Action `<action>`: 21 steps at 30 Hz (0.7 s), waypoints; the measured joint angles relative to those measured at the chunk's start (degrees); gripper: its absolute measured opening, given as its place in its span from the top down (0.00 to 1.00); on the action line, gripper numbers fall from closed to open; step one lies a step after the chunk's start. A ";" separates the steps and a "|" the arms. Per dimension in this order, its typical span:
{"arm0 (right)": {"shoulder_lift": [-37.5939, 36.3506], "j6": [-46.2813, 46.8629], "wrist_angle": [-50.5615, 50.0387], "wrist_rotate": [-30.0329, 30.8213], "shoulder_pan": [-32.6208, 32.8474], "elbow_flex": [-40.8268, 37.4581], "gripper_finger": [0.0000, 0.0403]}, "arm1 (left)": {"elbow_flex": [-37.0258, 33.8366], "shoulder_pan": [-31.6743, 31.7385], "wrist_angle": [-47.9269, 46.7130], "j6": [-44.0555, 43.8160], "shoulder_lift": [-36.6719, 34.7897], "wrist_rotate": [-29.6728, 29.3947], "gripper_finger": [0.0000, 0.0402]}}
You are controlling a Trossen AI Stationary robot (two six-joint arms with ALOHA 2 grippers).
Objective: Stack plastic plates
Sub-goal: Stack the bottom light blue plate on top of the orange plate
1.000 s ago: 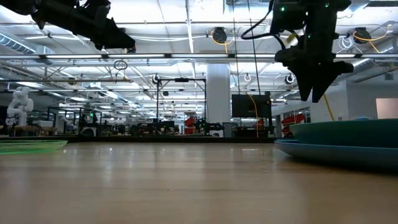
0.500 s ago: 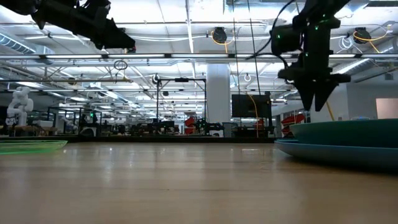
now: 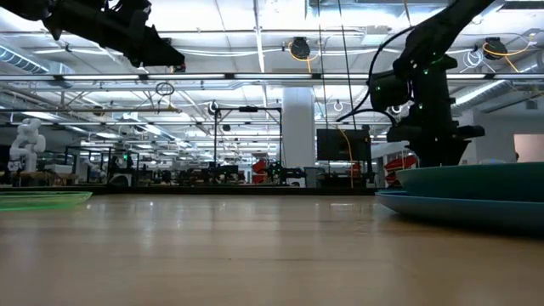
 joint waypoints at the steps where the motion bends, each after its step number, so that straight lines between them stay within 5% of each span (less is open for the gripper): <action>1: 0.51 -0.32 0.36 0.00 -0.25 0.00 0.63 | 0.00 0.01 -0.03 0.01 0.00 0.00 0.58; 21: 5.82 -4.61 5.37 -0.09 -1.57 -0.02 0.63 | 0.00 0.01 -0.81 0.40 0.00 0.00 0.58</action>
